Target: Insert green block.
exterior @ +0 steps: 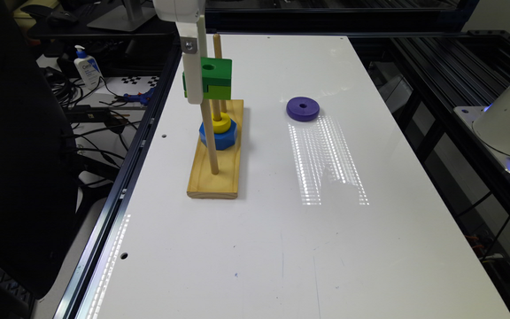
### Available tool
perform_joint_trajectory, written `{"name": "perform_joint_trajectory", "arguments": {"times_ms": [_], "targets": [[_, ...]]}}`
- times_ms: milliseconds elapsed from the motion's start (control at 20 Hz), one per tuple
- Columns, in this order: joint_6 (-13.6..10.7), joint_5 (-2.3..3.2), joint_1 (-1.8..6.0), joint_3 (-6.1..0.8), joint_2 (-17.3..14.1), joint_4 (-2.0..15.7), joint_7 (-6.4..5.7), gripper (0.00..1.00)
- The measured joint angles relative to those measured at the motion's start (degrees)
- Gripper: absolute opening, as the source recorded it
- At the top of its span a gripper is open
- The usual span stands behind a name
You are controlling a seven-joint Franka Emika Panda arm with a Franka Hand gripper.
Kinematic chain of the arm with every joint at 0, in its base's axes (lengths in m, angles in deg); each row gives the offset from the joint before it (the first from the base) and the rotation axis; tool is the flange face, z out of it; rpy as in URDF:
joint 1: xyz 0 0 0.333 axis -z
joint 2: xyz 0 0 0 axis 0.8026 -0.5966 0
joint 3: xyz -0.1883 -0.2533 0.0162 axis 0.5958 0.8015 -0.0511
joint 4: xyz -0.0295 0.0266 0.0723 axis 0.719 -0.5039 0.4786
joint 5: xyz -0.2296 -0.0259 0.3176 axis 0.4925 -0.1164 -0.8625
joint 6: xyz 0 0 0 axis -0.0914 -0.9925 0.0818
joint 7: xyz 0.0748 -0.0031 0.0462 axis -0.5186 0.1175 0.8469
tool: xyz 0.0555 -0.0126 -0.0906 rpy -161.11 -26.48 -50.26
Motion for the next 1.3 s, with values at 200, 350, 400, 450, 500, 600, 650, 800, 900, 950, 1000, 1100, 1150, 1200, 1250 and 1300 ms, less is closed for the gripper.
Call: {"name": "perform_joint_trajectory", "arguments": {"times_ms": [200, 350, 400, 450, 500, 600, 650, 800, 900, 950, 1000, 1100, 1150, 1200, 1250, 1300], "targets": [[0.0, 0.00, -0.04, -0.06, 0.0, 0.00, -0.05, 0.00], [0.0, 0.00, -0.15, -0.09, 0.0, 0.05, -0.17, 0.00], [0.0, 0.00, -0.19, -0.09, 0.0, 0.06, -0.22, 0.00], [0.0, 0.00, -0.21, -0.09, 0.0, 0.07, -0.25, 0.00], [0.0, 0.00, -0.22, -0.09, 0.0, 0.09, -0.28, 0.00], [0.0, 0.00, -0.22, -0.09, 0.0, 0.13, -0.30, 0.00], [0.0, 0.00, -0.22, -0.09, -0.1, 0.15, -0.31, 0.00], [0.0, 0.00, -0.22, -0.09, -0.1, 0.18, -0.32, 0.00], [0.0, 0.00, -0.22, -0.09, -0.1, 0.22, -0.33, 0.00], [0.0, 0.00, -0.21, -0.07, -0.1, 0.28, -0.33, 0.00], [0.0, 0.00, -0.20, -0.03, -0.2, 0.43, -0.33, 0.00], [0.0, 0.01, -0.19, 0.01, -0.5, 0.79, -0.33, 0.00], [0.0, 0.02, -0.19, 0.01, -0.7, 0.99, -0.33, 0.00], [0.0, 0.03, -0.19, 0.01, -0.9, 1.19, -0.33, 0.00], [0.0, 0.03, -0.19, 0.01, -1.0, 1.36, -0.33, 0.00], [0.0, 0.04, -0.19, 0.01, -1.1, 1.47, -0.33, 0.00]]}}
